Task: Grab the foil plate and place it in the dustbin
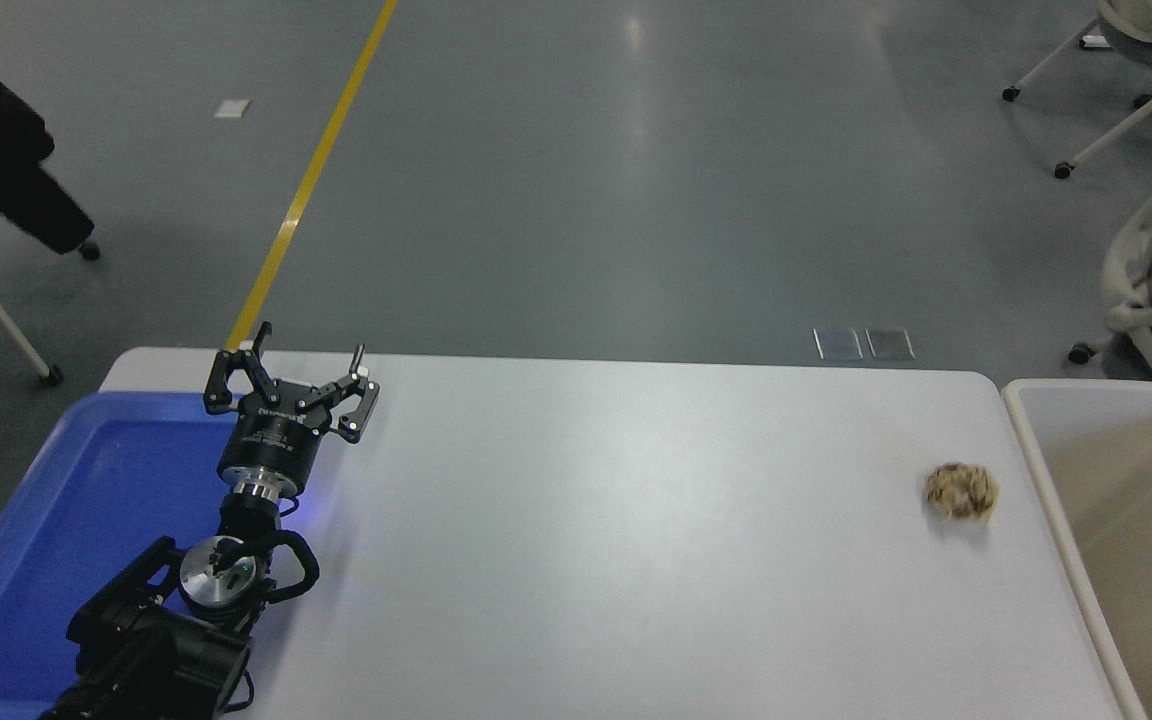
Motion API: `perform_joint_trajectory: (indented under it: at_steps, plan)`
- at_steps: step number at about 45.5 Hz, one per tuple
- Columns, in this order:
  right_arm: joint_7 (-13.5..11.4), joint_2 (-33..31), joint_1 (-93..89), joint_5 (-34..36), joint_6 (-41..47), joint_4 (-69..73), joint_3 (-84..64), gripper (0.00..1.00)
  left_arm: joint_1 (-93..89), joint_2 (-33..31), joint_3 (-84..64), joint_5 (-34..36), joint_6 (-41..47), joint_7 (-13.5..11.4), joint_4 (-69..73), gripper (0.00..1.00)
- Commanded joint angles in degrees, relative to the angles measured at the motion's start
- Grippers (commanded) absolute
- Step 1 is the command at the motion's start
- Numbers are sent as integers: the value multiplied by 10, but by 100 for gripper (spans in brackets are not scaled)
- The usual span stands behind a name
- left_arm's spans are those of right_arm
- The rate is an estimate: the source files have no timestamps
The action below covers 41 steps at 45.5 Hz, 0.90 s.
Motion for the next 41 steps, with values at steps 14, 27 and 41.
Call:
perform_joint_trajectory:
  at_steps: [14, 27, 41]
  plan:
    - [25, 242, -572, 104, -192, -323, 457, 0, 0, 0, 0, 0, 1, 0, 0, 99]
    - [34, 429, -652, 107, -221, -494, 523, 0, 0, 0, 0, 0, 1, -1, 0, 99]
    - [58, 471, -686, 107, -235, -492, 551, 0, 0, 0, 0, 0, 0, -1, 0, 99]
